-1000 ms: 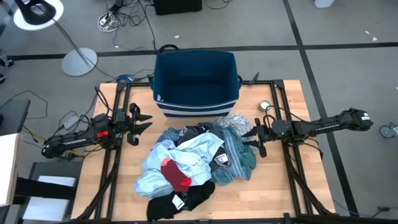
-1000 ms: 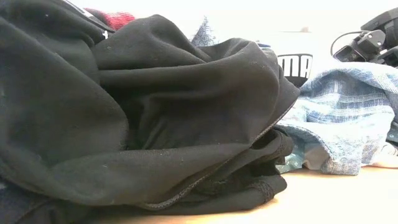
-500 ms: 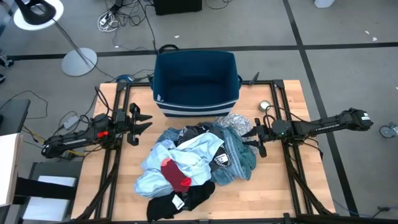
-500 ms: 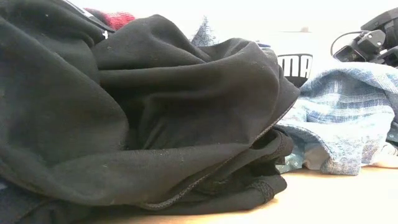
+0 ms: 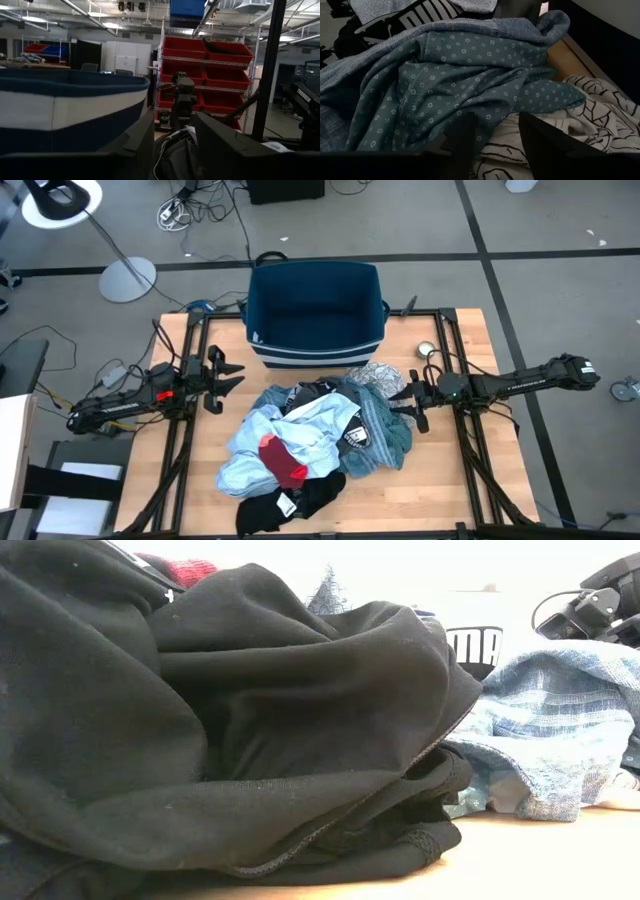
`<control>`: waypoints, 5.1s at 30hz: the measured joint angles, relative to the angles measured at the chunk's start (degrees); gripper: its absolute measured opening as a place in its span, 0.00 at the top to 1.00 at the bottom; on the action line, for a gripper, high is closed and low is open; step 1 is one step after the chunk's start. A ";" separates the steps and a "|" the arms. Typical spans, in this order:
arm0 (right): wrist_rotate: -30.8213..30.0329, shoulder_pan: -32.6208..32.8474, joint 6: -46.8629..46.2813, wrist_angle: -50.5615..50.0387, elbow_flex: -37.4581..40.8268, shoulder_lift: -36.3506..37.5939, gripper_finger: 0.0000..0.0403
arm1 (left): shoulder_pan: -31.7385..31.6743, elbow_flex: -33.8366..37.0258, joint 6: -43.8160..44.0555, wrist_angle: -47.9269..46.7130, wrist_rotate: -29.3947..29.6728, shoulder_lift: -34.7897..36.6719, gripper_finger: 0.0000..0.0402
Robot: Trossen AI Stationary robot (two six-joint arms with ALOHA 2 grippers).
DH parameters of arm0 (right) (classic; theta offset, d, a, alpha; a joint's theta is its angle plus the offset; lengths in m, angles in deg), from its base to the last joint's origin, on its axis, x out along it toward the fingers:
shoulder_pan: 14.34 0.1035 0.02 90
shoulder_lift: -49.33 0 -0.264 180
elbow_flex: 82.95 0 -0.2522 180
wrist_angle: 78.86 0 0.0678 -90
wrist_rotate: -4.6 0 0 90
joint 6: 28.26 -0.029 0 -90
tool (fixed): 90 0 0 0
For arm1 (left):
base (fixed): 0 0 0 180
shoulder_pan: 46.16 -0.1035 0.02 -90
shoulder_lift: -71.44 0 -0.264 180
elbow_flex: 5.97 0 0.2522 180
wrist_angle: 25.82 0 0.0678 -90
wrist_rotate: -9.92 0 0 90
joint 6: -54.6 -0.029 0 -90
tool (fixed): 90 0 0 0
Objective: Sort clothes
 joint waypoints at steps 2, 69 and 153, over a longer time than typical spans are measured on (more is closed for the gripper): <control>0.00 -0.01 0.00 0.00 0.00 0.00 0.61 | 0.00 -0.02 0.00 1.24 0.00 0.00 0.63; 0.00 -0.01 0.00 0.02 -0.01 0.01 0.61 | 29.84 -56.98 9.54 -60.44 18.59 -49.23 0.63; 0.00 -0.01 0.00 0.85 0.01 0.01 0.61 | -15.52 -111.69 -7.45 -74.96 12.41 -82.16 0.69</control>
